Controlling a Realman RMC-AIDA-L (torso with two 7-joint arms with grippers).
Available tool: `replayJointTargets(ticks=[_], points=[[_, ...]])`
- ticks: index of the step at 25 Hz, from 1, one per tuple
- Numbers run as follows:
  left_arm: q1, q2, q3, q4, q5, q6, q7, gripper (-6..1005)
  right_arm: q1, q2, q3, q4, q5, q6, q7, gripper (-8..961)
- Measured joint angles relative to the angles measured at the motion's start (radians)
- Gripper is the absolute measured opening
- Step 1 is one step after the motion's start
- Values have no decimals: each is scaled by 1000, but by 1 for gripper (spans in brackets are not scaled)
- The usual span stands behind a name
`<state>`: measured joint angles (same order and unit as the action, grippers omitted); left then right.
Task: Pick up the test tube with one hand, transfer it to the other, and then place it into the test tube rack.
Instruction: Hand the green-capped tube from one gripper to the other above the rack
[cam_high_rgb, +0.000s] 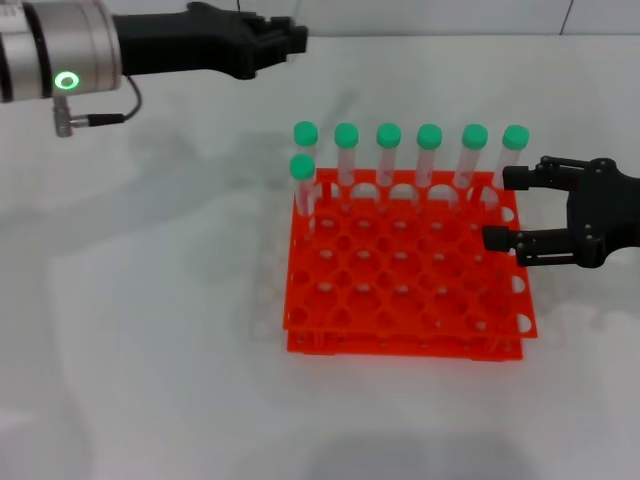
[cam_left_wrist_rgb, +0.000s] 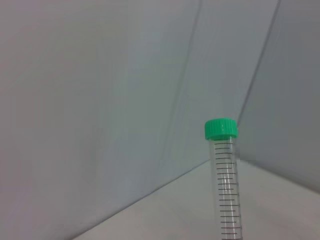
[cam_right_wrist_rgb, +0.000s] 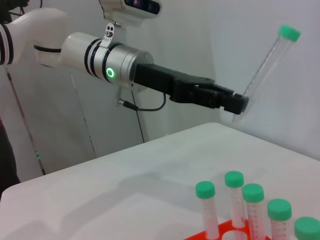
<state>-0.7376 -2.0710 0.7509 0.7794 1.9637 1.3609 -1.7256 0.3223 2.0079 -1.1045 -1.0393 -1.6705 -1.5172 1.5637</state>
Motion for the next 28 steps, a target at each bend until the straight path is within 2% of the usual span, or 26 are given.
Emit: replayJointTargets(ticks=[4,14,28], points=[[-2,-2,68,-27,-66,5,40,218,-6,0,7,-8,0,0,0,860],[-8,-4,188,-92,-117,18,110,222,-5,0,28,-8,-1,2,-3,859],[-12,-4,204,-97,-125,61,115,228,-7,-2,56,-7,-1,3,-14,860]])
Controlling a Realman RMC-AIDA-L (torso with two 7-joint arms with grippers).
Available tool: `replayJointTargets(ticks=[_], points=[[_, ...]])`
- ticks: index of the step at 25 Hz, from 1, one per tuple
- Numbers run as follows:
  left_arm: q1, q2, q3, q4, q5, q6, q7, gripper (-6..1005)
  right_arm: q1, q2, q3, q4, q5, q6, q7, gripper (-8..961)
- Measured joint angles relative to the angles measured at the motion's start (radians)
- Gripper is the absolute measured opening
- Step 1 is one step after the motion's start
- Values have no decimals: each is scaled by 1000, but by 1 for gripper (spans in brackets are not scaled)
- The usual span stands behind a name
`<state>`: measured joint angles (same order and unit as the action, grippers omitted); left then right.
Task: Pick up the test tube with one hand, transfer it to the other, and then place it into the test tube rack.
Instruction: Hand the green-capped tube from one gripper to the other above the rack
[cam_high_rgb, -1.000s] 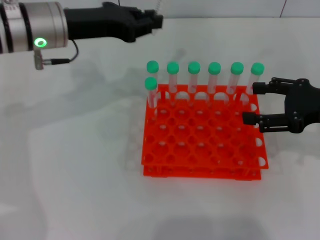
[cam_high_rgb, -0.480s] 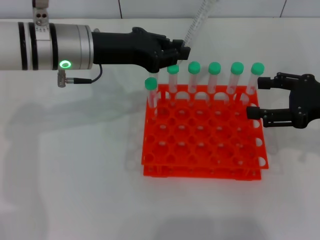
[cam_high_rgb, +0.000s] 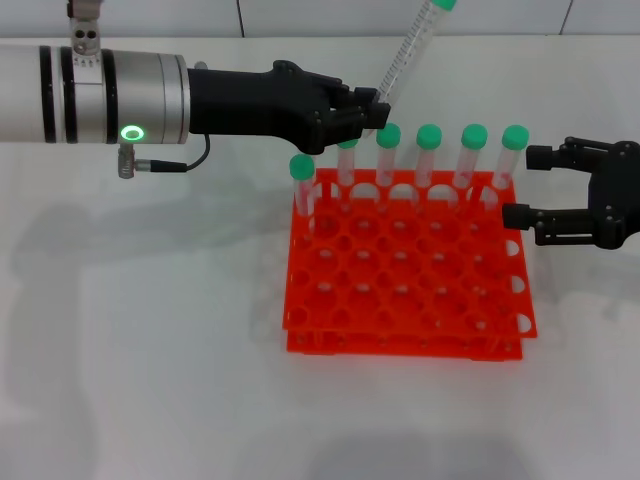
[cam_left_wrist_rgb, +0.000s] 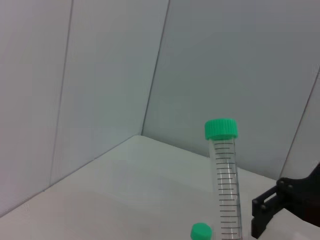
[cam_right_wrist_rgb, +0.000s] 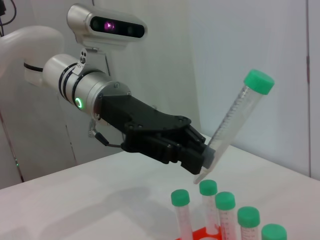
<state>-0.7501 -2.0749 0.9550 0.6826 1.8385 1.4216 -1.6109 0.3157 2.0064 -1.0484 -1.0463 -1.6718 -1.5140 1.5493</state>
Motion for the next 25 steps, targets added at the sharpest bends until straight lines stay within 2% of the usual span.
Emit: replayJointTargets(ticks=[11,19,25], points=[[-8,1,3,8,7,32,4,232,-1,1,9,2,2,-1,0,859],[-11,1,56,1,11,31,5,235,1,2,12,1,14,2,0,859],[-2,0,61,-8,11,20,7,238,0,2,14,1,24,9,-3,859]])
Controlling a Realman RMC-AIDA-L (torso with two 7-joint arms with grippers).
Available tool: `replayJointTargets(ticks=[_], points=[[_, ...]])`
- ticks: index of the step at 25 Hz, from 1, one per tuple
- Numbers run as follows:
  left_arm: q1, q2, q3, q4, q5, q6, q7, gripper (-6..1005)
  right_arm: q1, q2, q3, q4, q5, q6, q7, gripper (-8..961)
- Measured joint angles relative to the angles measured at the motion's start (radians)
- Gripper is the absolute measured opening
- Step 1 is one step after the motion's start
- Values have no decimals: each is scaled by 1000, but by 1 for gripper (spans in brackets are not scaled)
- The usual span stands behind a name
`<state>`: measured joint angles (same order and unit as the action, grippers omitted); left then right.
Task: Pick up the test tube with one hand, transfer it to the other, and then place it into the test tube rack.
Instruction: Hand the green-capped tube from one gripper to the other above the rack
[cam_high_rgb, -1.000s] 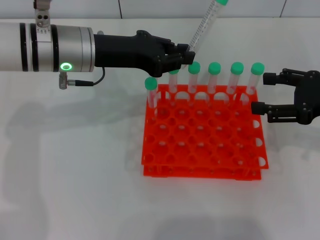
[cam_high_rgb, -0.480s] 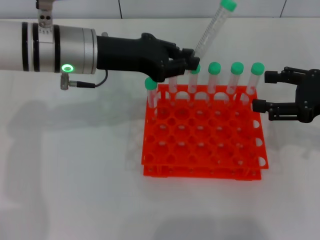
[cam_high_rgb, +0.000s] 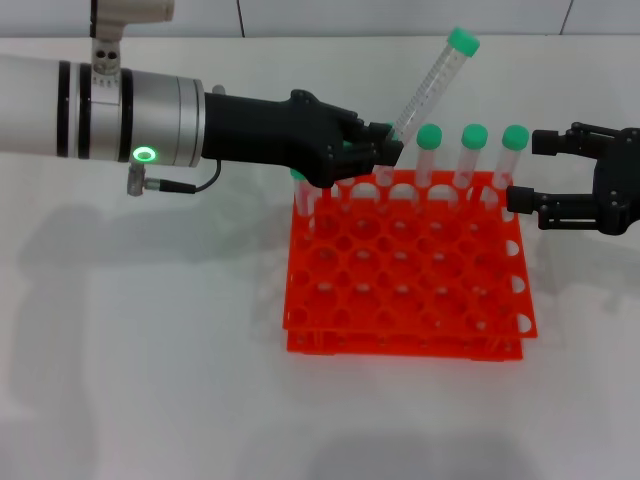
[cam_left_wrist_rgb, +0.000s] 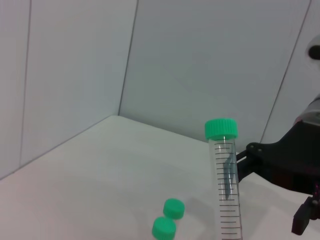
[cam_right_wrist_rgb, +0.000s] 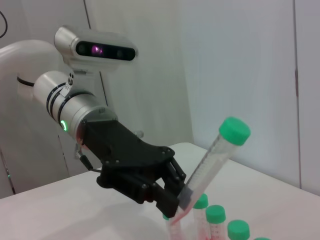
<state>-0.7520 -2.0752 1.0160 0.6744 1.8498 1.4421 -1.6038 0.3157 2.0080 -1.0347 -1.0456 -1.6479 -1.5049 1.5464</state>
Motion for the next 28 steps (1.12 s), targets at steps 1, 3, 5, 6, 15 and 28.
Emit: replayJointTargets(ticks=[1,3,5,6,15,28], points=[[1,0,0,-6,0,-3,1,238,0,0,0,0,0,0,-1,859],[1,0,1,-17,1,-8,1,239,-1,0,0,0,0,1,-1,860],[2,0,3,-27,3,-8,4,240,-1,0,0,1,0,2,-1,860],[2,0,3,-33,3,-8,7,240,0,0,0,2,0,2,-1,860],[3,0,4,-42,4,-7,14,243,-3,0,14,-2,8,-3,0,860],[0,7,5,-38,27,-1,44,249,-7,-1,61,-29,88,-72,5,860]])
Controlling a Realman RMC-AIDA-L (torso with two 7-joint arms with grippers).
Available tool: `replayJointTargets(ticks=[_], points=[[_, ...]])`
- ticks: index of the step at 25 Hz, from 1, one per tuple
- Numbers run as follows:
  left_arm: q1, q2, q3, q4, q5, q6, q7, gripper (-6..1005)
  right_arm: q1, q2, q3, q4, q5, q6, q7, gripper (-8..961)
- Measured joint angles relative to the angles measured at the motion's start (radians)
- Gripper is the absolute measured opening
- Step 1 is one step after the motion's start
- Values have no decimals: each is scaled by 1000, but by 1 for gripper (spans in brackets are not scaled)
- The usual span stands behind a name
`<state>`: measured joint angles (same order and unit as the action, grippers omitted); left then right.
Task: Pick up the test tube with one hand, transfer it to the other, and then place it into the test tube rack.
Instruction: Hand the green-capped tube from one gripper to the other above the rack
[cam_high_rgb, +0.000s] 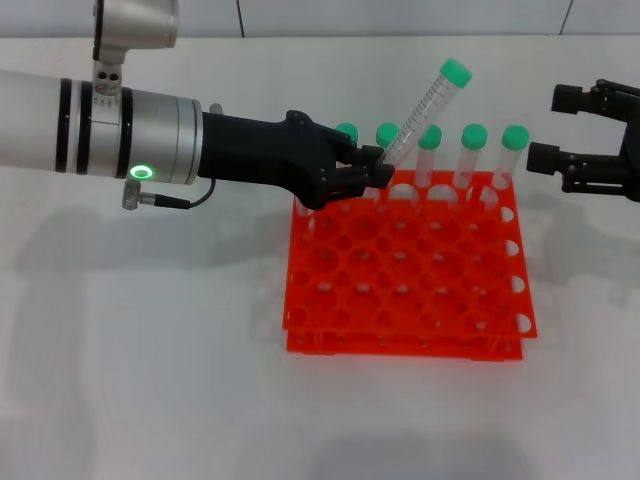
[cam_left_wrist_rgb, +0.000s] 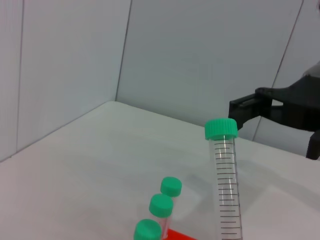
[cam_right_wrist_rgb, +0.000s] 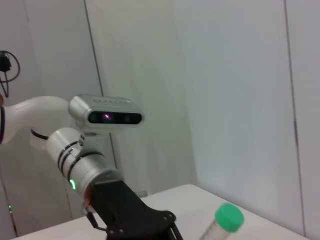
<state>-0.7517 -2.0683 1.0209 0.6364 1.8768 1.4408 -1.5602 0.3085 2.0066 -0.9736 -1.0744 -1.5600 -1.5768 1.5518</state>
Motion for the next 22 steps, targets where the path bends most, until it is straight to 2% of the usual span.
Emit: replayJointTargets(ticks=[14,22], points=[[3,-3,-1,5,7,15,29,254,48,4,-25,18,8,18,3,859],[1,-4,-1,5,9,22,31,257,96,5,-37,74,8,42,1,858]])
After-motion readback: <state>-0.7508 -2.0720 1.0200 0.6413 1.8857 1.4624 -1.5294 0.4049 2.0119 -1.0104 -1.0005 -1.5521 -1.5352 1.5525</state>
